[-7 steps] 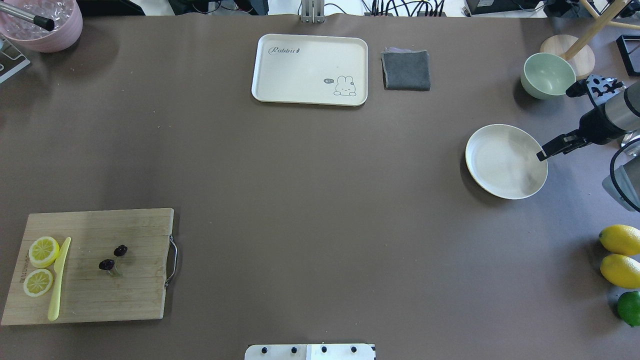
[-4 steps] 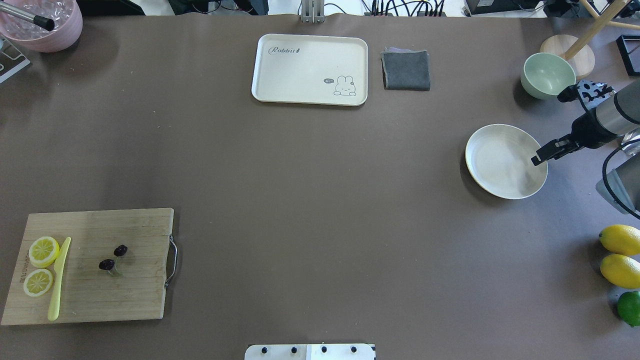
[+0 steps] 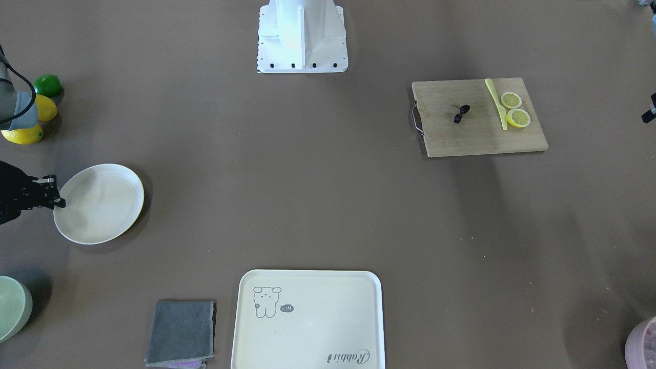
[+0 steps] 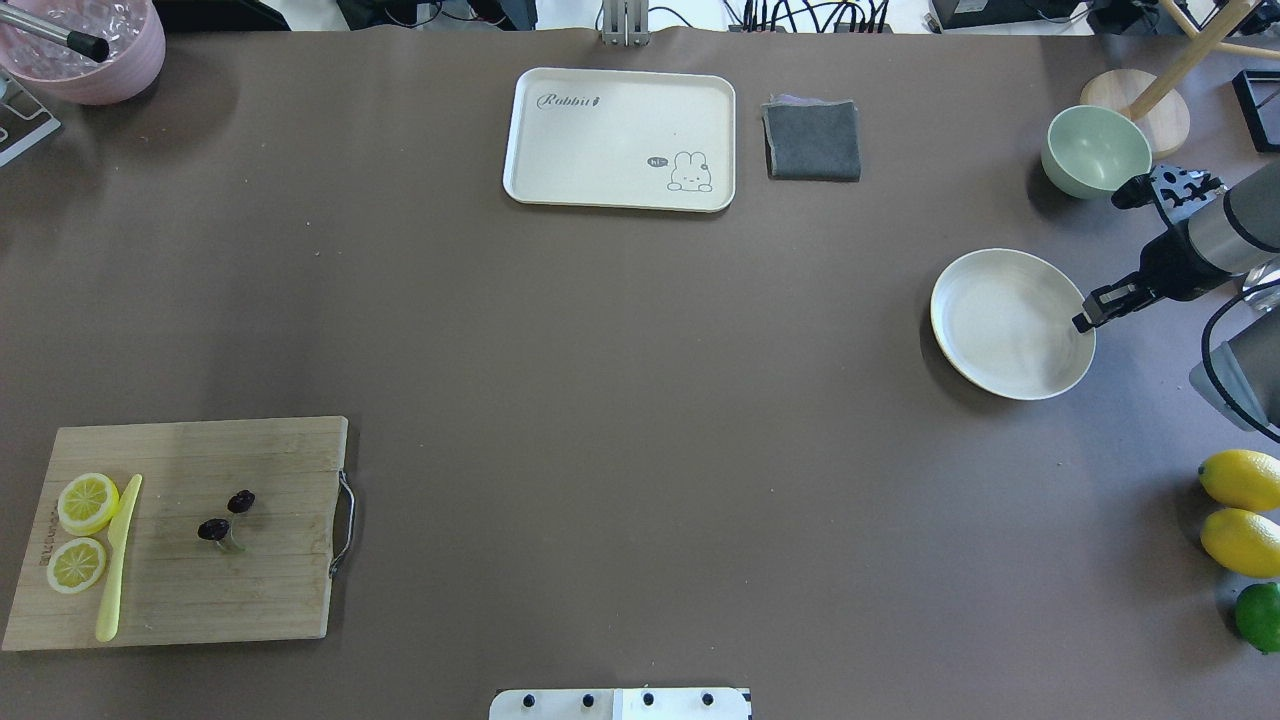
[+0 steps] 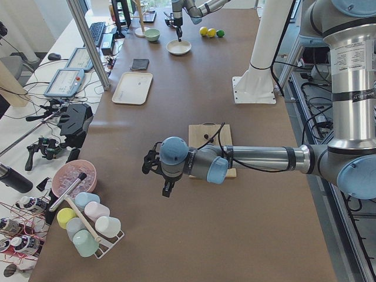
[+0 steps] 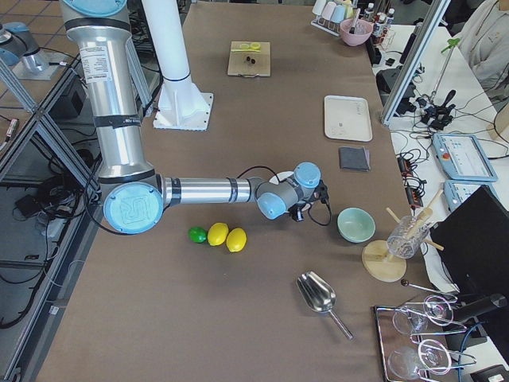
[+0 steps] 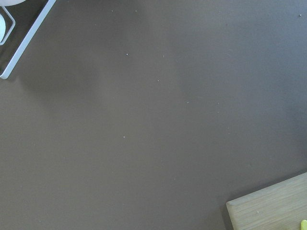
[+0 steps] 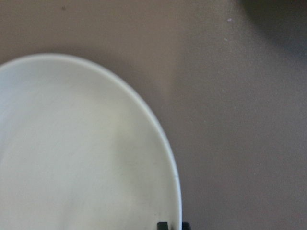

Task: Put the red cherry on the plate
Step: 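Slide the plate to table center with right gripper while left arm reaches out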

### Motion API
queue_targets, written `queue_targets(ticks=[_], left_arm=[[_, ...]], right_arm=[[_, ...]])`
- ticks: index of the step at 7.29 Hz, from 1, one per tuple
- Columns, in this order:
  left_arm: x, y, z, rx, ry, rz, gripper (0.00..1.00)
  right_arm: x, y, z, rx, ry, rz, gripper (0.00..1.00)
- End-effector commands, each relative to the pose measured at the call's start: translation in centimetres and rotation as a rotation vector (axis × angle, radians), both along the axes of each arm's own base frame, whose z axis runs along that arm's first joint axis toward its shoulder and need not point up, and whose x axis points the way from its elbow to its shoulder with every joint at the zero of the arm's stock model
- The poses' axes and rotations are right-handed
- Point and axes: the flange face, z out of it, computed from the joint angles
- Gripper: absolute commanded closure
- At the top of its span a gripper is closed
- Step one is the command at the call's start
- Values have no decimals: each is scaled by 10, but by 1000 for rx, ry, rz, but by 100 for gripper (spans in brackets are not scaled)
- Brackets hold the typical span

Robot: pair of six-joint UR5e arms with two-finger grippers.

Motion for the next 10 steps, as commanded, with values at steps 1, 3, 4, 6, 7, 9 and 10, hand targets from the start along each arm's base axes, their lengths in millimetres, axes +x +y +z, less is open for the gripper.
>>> queue_targets(ticks=[1,3,4,6,7,9,10], left_arm=[[0,-1,-4,27,3,-3,2],[63,-17,-43,-66,53,-54,3],[93,-12,-60,-27,97,-84,3],[159,10,-88,-55,83,-122,3],[179,32,-97,-147,106,-128,3],[226,59,-124,-226,133,-107,2],[251,72,-137,-263,130,-137,2]], right_arm=[[-10,-13,-36,-42,-55,33,100],[-46,-5,-130,-142,-165,85,100],[-79,14,-186,-208,-208,105,100],[-170,62,-257,-230,-224,140,100],[-211,88,-268,-213,-213,146,100],[-272,133,-293,-231,-210,171,100],[-284,145,-294,-233,-203,177,100]])
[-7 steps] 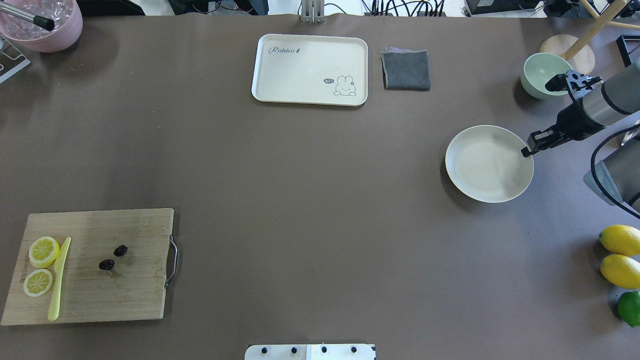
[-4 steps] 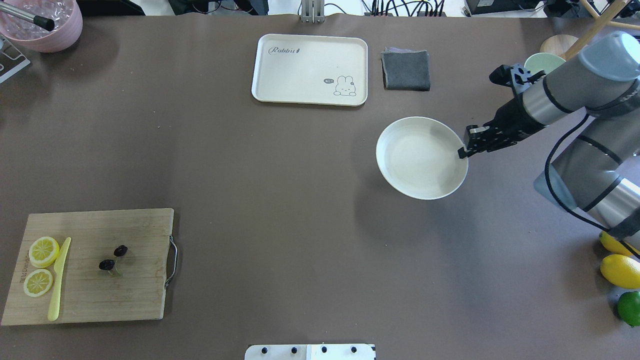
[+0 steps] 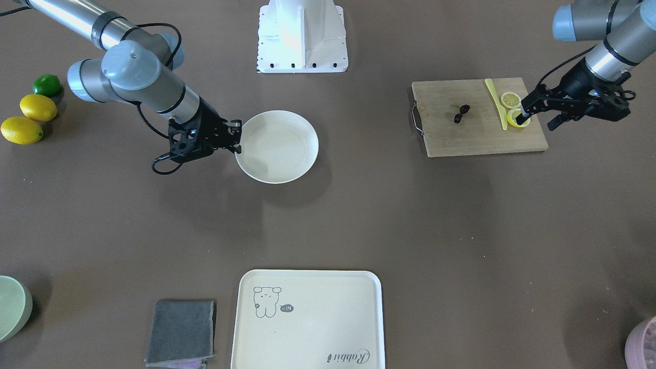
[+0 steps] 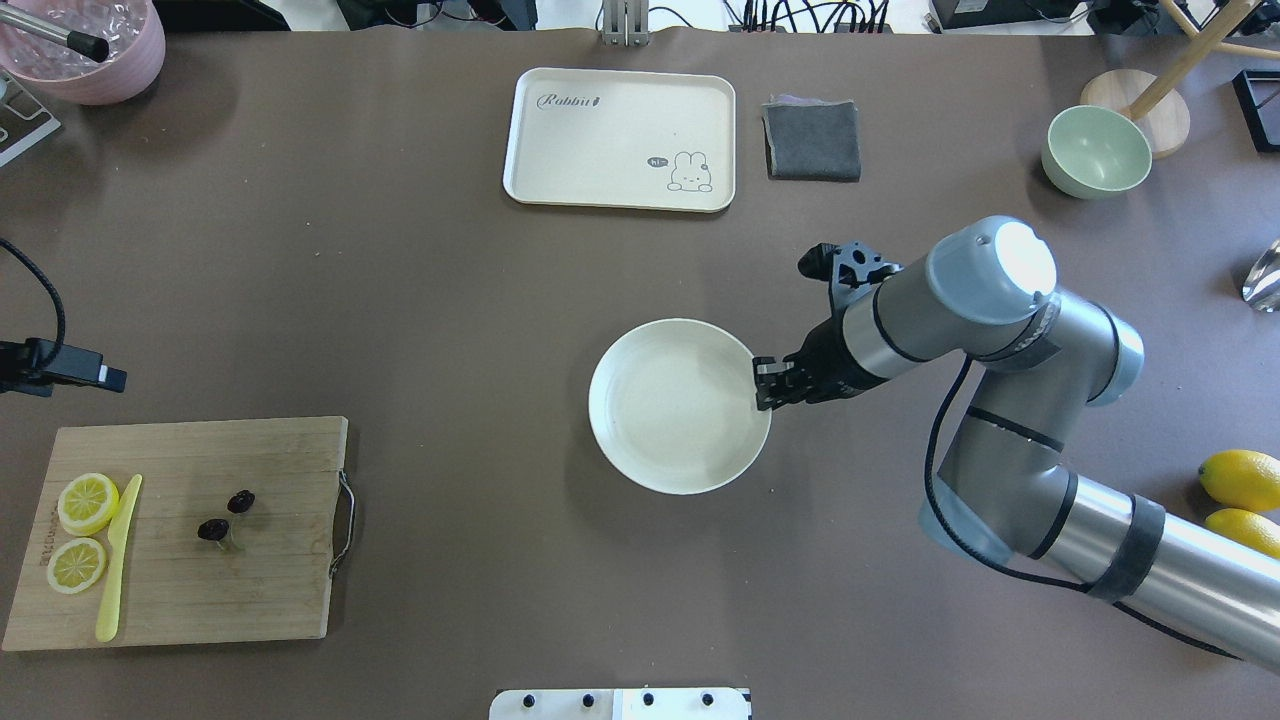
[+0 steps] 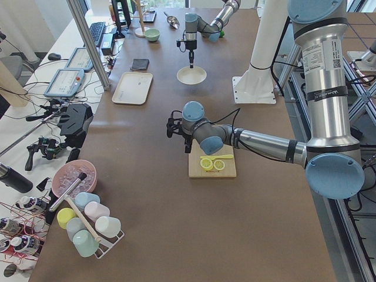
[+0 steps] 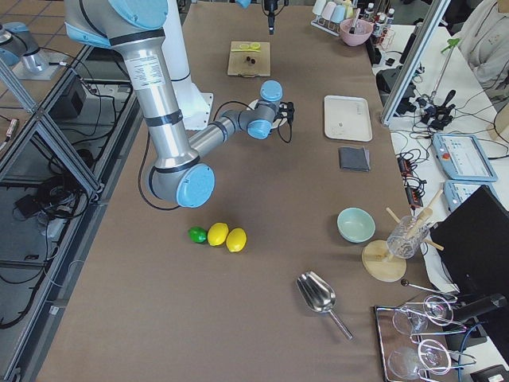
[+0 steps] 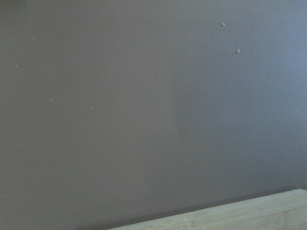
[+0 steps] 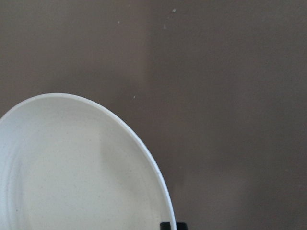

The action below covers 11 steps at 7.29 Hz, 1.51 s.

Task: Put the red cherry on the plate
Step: 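Slide the plate to table center with right gripper while left arm reaches out, then release the plate with the right gripper while the left gripper grasps the dark cherries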

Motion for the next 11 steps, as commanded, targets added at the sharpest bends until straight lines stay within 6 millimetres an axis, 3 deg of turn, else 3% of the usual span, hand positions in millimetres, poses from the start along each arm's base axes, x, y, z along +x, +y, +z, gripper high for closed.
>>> queue_targets(ticks=[1,3,4,5,7,9,11], left_arm=[[60,33,-31,-56,1,-28,3],[99,61,-26,-23,-40,17,14],[122,77,-20,16,-79,21,15],[127,81,-14,17,-92,34,20],[129,91,-4,15,-109,57,25],[133,96,-2,19,-118,66,47],[137,100,-2,27,-124,67,83]], right_arm=[[-36,35,-7,7,7,5,100],[-40,38,-8,-49,8,51,100],[-41,39,-13,-68,1,66,41],[-40,38,-16,-50,1,99,0],[-31,40,-28,-43,-21,101,0],[-28,40,-27,-44,-19,106,0],[-25,38,-33,-73,-36,127,0]])
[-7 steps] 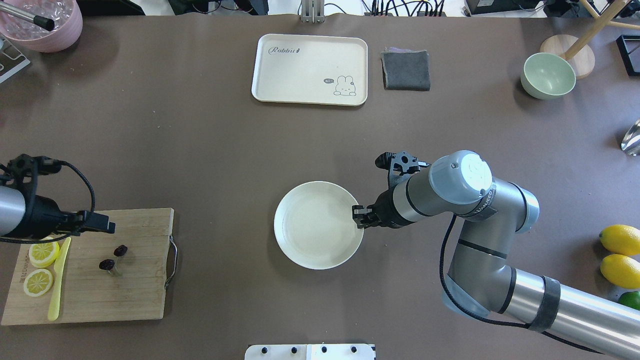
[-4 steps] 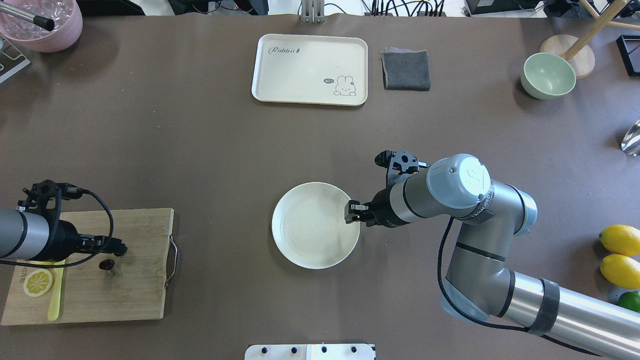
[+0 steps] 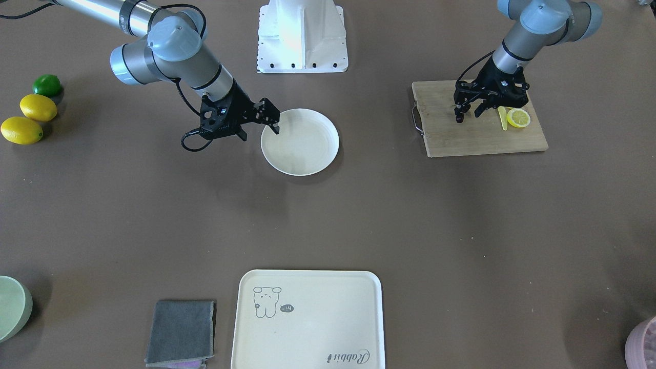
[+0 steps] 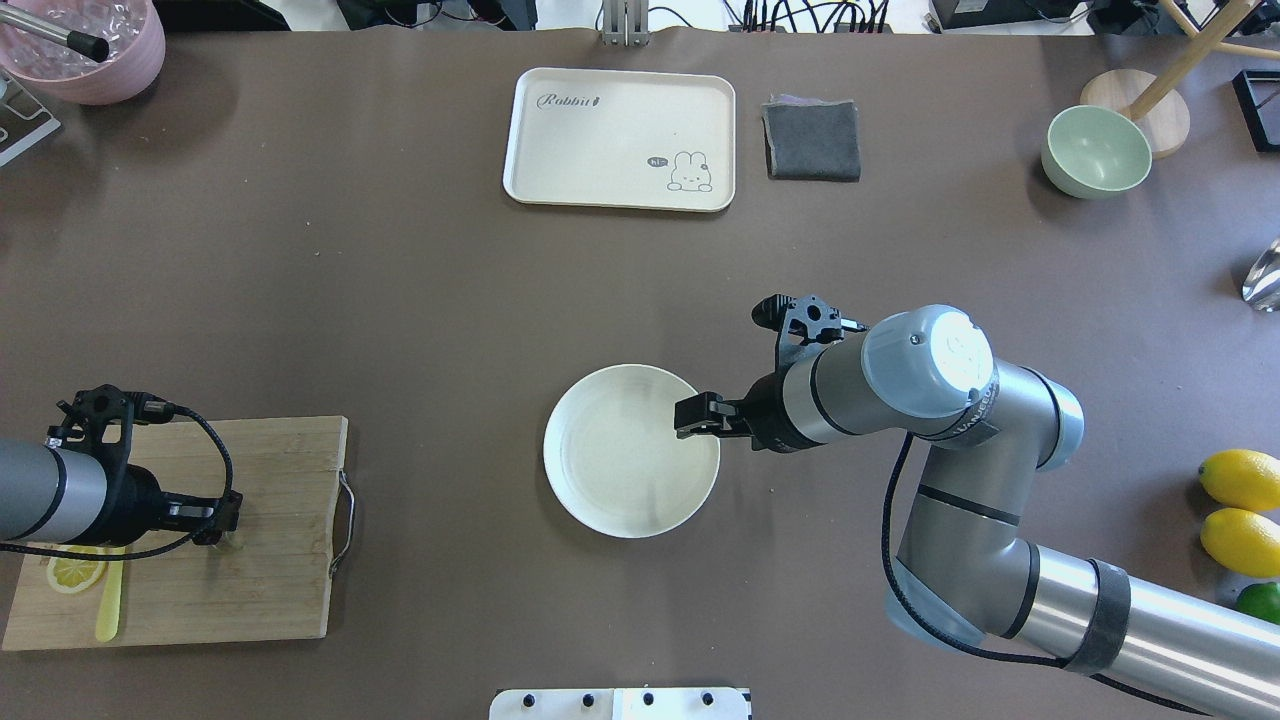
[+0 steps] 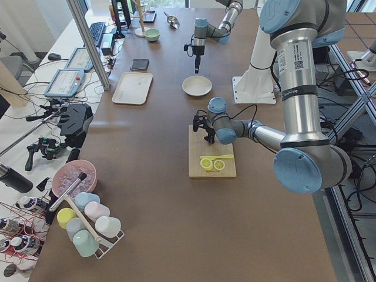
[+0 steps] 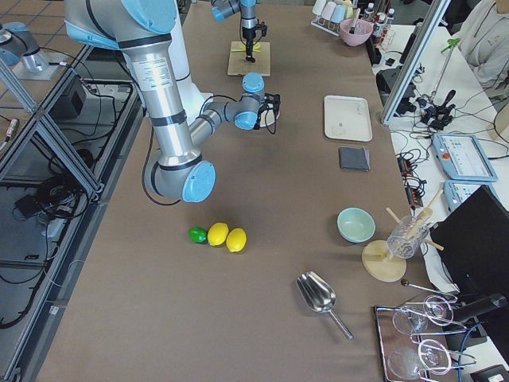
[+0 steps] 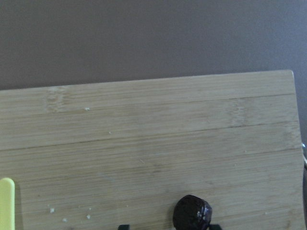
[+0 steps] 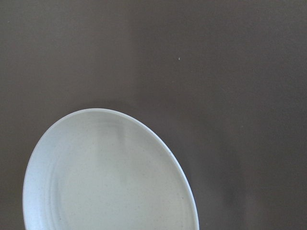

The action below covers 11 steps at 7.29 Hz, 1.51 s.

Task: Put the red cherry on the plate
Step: 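Release the plate with the right gripper while the left gripper grasps the dark cherries, then lift the cherries with the left gripper over the plate while the right arm withdraws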

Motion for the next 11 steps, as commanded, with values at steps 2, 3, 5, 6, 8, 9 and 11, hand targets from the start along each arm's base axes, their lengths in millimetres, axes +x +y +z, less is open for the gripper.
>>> queue_targets(ticks=[2,3,5,6,8,9,11], left_arm=[[0,1,-4,9,5,-4,100],[-1,-3,-13,15,23,-9,100],[0,-11,-25,25,46,-22,100],[9,-21,-51,44,96,-40,100],[47,-47,-133,4,233,-109,100],[82,-67,-193,-27,227,-128,100],[168,-87,-280,-152,246,-180,100]], right_arm=[[10,-12,-4,-24,-13,29,0],[13,-16,-5,-24,-15,37,0],[22,-25,-4,-30,-17,40,0],[37,-36,-4,-33,-23,44,0],[109,-84,11,-54,-30,66,0],[144,-100,35,-9,-8,27,0],[217,-109,113,59,68,-24,0]])
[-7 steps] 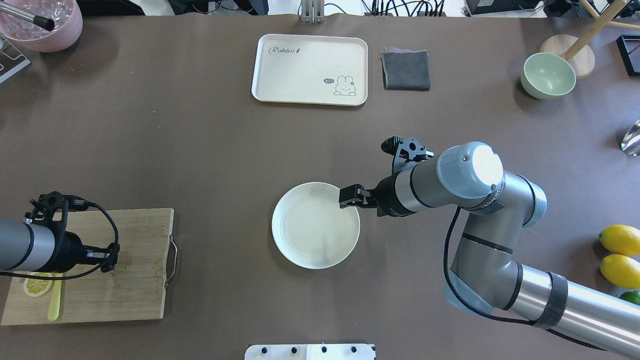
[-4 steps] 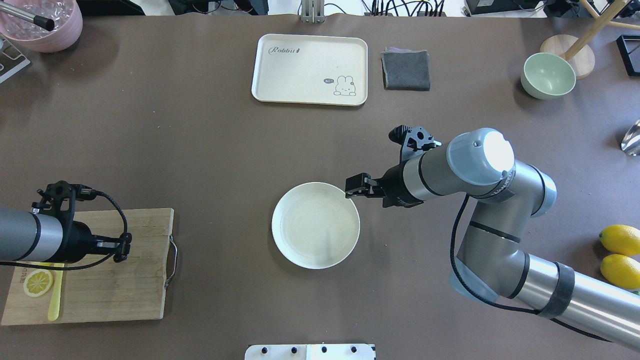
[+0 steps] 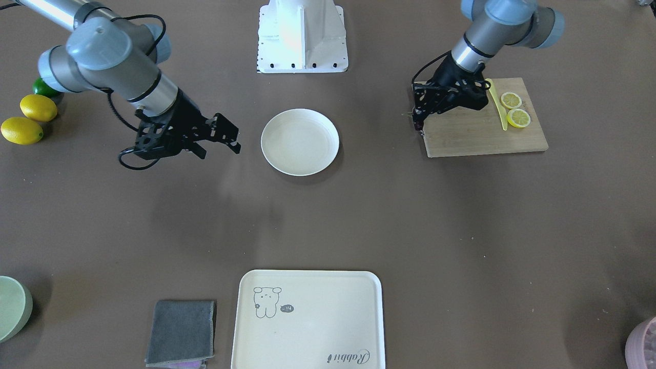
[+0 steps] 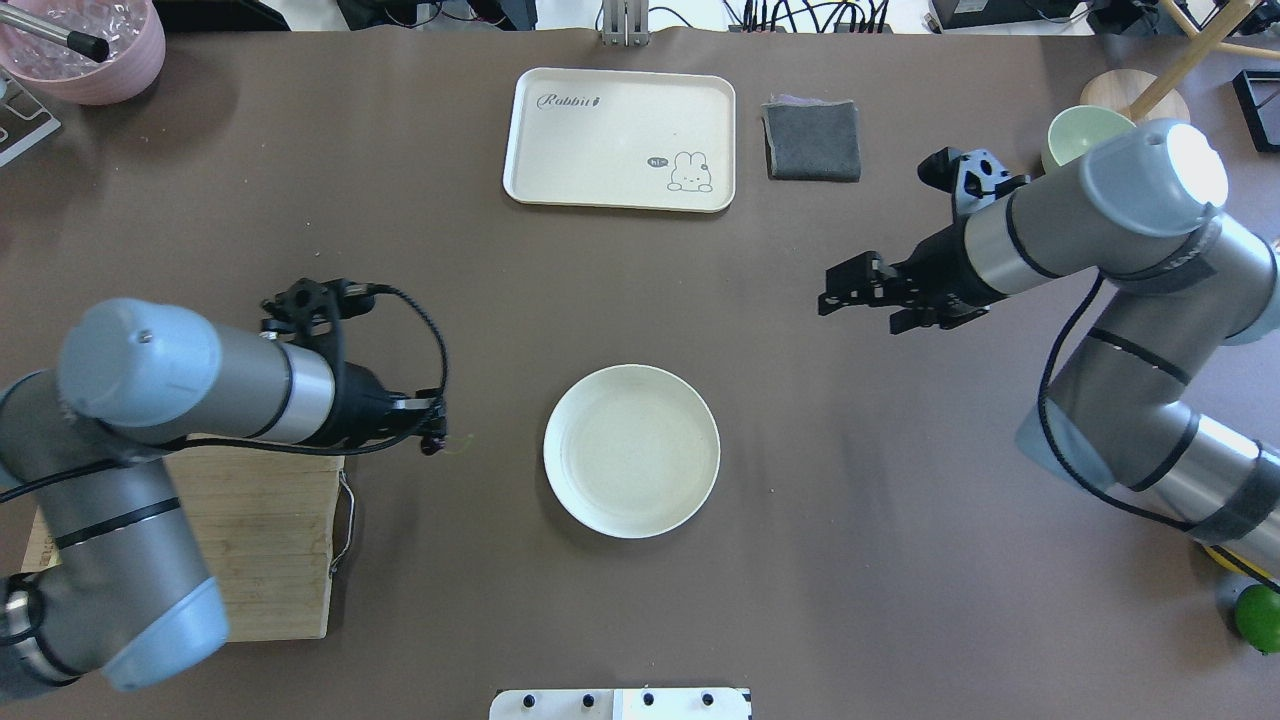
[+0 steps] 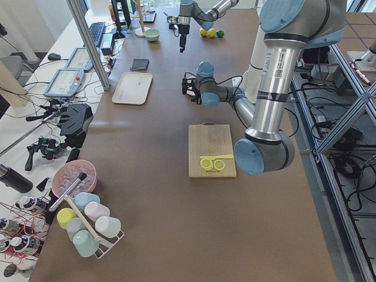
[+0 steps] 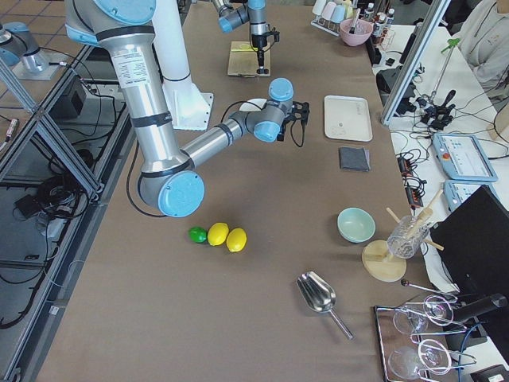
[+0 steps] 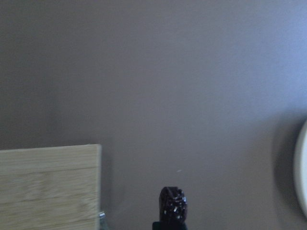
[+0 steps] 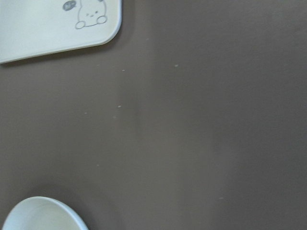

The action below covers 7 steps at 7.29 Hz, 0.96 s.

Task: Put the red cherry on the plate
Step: 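Lift the cherries with the left gripper over the plate while the right arm withdraws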

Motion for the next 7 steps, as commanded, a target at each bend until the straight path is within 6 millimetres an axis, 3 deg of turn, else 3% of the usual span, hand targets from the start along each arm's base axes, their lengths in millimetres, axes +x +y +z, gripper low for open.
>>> queue_targets(ticks=[1,2,3,4,5,6,7], left_arm=[[103,-15,-79,-50,6,-54,100],[148,-23,-97,-41,-14,-78,100],[154,-23,-106,-64,-2,-86,100],[159,-17,-104,-59,-8,-74,100],[159,-17,-101,-56,-11,-72,62],[158,-16,-103,-60,-9,-74,3],[150,-18,-110,-55,4,-76,3]], right_arm=[[82,-2,77,75,63,-65,0],[115,2,106,97,90,-67,0],[141,9,127,112,98,-83,0],[151,11,133,121,95,-92,0],[149,11,136,116,97,-96,0],[150,11,135,120,97,-94,0],[155,9,133,124,96,-83,0]])
